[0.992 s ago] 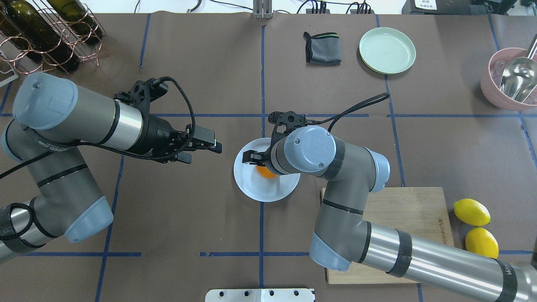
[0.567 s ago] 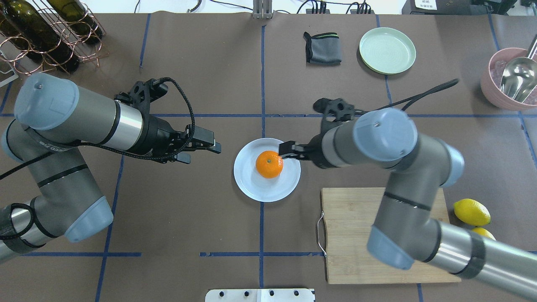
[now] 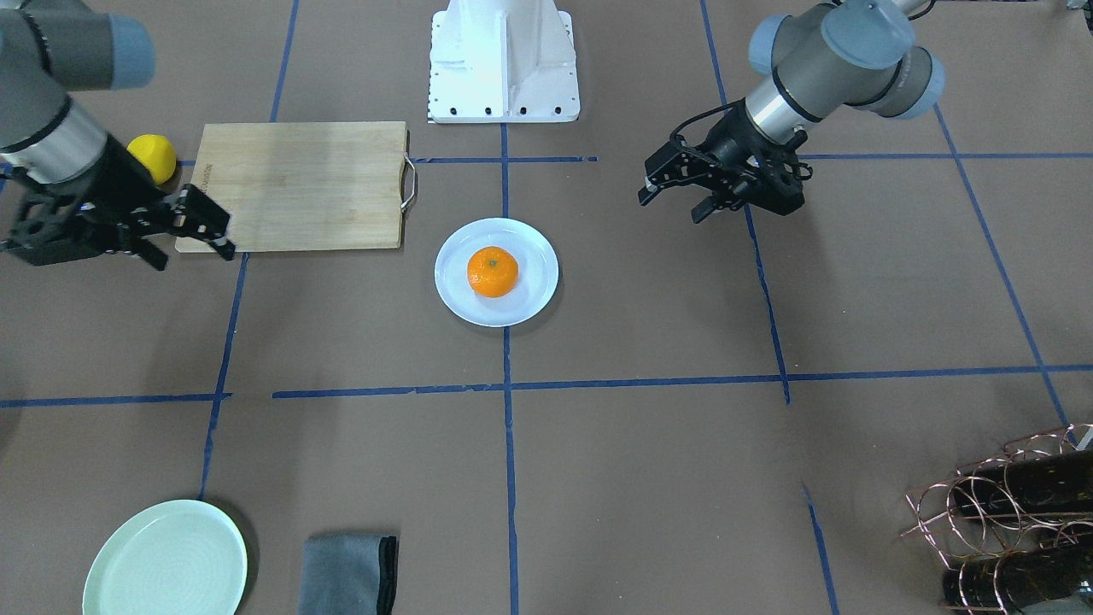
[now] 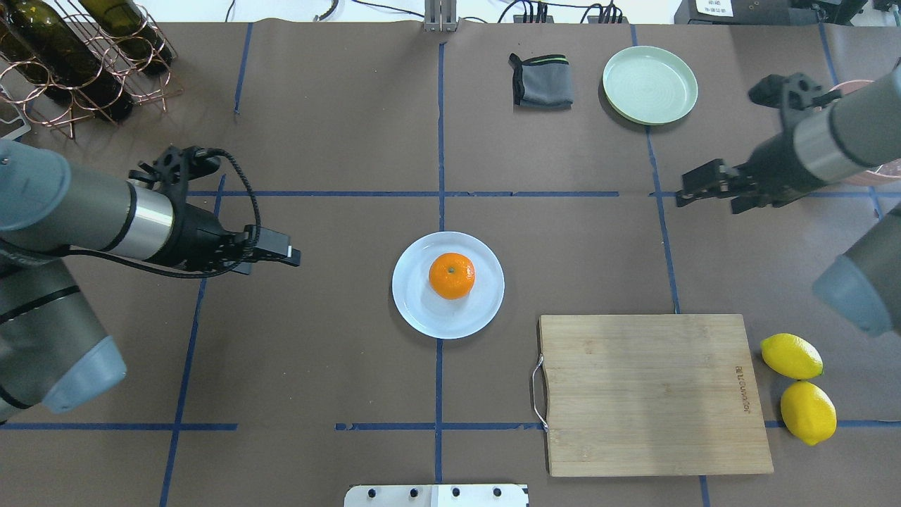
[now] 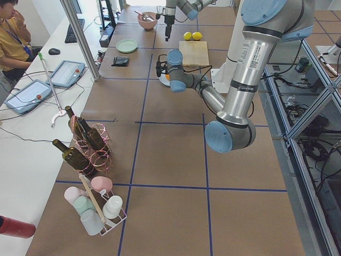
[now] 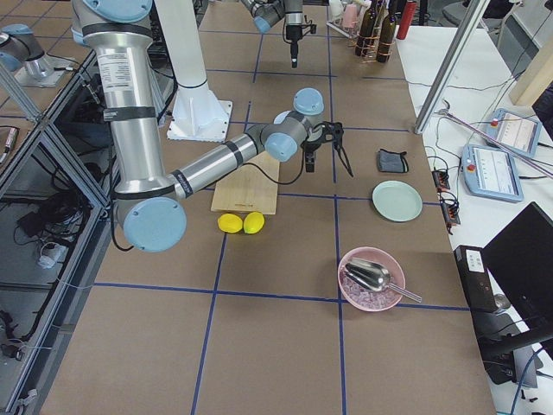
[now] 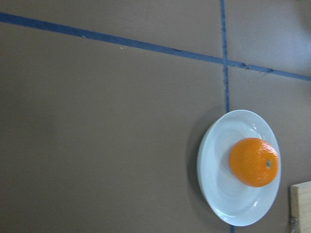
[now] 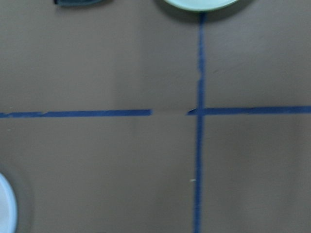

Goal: Pick orange to plate

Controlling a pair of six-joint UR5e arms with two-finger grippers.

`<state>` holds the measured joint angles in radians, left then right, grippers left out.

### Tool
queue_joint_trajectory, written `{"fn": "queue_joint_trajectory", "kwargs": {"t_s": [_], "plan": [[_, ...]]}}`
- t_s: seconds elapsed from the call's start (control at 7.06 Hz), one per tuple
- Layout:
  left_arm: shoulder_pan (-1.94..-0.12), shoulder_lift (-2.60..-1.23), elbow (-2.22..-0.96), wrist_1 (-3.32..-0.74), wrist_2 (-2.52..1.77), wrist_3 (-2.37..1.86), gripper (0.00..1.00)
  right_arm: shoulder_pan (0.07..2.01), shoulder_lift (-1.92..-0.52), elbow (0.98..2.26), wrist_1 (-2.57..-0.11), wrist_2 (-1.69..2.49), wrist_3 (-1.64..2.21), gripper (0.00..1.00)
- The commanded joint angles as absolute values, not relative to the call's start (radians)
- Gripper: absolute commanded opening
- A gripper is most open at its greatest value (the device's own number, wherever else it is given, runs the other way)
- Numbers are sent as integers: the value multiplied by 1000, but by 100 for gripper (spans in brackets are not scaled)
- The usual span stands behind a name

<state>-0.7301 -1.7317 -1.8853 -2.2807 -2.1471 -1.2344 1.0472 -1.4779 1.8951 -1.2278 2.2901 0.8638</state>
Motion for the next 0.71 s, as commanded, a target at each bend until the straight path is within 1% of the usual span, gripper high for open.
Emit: {"fn": "queue_joint_trajectory", "kwargs": {"t_s": [0.0,0.14,0.28,0.42,0.57], "plan": [[-915,-1498,-1927,-2283,-2158,-834,99,1344,-1534,1704,-1236,2446,392,100],[-1048,-1433,-1905,-2272,-2228,-588,99,1415,-1528,1621,-1285,2451,207,100],[-1212,-1424,-1837,-2241,-2322,-396,99,1483,-1528,1564,-1351,2439,5,100],[-1342,-1425,-1789,-2156,-2414,-204,99,1540,-1528,1559,-1453,2439,-124,100],[-1420,-1428,-1793,-1988,-2427,-22,99,1566,-1517,1557,-1526,2436,-205,100]]}}
